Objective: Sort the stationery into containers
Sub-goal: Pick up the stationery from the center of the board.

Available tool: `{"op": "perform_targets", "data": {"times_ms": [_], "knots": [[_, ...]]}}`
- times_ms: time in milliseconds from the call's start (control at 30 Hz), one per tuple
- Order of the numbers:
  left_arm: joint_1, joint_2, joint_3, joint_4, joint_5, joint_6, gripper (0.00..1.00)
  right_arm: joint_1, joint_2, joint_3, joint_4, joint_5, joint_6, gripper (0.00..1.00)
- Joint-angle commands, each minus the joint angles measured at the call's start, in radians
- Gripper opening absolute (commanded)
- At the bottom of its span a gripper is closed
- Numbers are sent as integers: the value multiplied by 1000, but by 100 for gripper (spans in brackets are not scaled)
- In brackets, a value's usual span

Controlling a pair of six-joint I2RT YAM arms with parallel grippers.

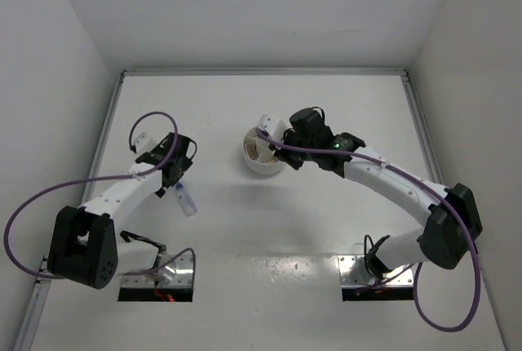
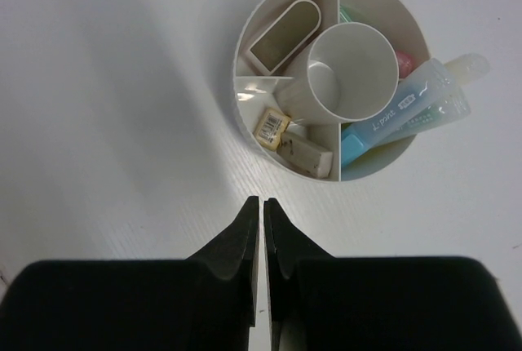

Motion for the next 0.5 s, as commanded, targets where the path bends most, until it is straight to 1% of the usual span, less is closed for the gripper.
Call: {"op": "perform_targets", "data": {"times_ms": [0, 100, 267, 400, 467], "knots": [[30, -1, -48, -89, 67, -21, 92, -6, -33, 6, 18, -7, 2, 5], [41, -25, -85, -30, 116, 8, 90, -6, -43, 6, 18, -7, 2, 5], [27, 56, -104, 46, 201, 59, 86, -6, -43, 6, 18, -7, 2, 5], [18, 90, -115, 109, 225, 77, 83, -6, -53, 6, 18, -7, 2, 5], [18, 119, -115, 125, 234, 89, 77, -6, -53, 6, 18, -7, 2, 5]]}}
